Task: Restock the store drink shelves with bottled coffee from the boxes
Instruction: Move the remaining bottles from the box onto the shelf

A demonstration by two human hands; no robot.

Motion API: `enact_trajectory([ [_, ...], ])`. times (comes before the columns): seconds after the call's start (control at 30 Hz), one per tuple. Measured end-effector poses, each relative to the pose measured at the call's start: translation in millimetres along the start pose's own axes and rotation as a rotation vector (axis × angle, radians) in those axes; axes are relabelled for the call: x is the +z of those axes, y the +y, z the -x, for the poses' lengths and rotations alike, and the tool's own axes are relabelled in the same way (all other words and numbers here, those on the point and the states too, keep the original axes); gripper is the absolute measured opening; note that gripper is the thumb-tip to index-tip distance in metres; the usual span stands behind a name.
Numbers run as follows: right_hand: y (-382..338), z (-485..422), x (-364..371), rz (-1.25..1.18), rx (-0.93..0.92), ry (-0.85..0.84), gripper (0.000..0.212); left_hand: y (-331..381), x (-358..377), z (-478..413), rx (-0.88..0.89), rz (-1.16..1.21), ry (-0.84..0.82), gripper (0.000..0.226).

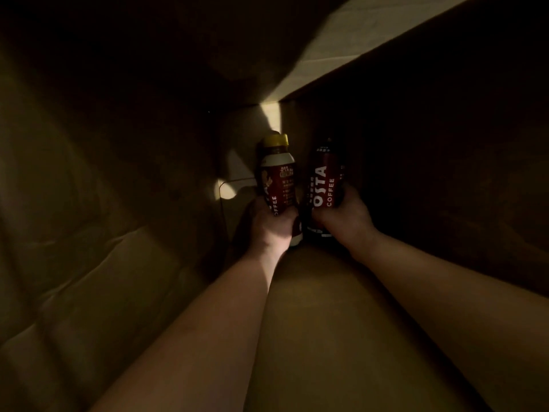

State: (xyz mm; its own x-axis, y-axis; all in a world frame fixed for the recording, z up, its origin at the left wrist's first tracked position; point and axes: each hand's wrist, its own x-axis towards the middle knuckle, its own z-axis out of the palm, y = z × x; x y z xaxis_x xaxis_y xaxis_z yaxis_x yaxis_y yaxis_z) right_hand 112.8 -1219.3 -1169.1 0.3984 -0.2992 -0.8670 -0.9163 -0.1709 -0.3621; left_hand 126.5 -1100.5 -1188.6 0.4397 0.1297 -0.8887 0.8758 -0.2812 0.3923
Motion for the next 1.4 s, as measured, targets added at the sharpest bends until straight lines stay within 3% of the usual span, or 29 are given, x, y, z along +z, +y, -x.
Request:
enact_trajectory([
  [0.1,-2,-1,1,0.026,-0.008,0.008,0.092,-1,-3,-3,-0.008,-0.07,-0.019,0.062],
  [0.27,-6,-7,-5,-0.025,0.116,-0.03,0.09,0,-5,-3,-0.048,-0.069,-0.079,0.074],
  [0.53,-21,26,-14,-0.221,0.285,-0.148,0.052,20,-20,27,-0.141,0.096,-0.119,0.055],
  [0.67,-36,66,-17,-0.275,0.303,-0.149,0.053,45,-34,64,-0.1,0.091,-0.07,0.048],
  [0.93,-99,161,-58,-0.386,0.27,-0.084,0.06,119,-81,169,-0.063,0.072,-0.268,0.06],
  [1.17,-142,236,-90,-0.418,0.166,-0.077,0.098,172,-111,248,0.035,0.115,-0.338,0.074],
  [1.4,-188,311,-125,-0.349,-0.021,-0.062,0.077,207,-126,324,0.192,0.285,-0.315,0.066],
])
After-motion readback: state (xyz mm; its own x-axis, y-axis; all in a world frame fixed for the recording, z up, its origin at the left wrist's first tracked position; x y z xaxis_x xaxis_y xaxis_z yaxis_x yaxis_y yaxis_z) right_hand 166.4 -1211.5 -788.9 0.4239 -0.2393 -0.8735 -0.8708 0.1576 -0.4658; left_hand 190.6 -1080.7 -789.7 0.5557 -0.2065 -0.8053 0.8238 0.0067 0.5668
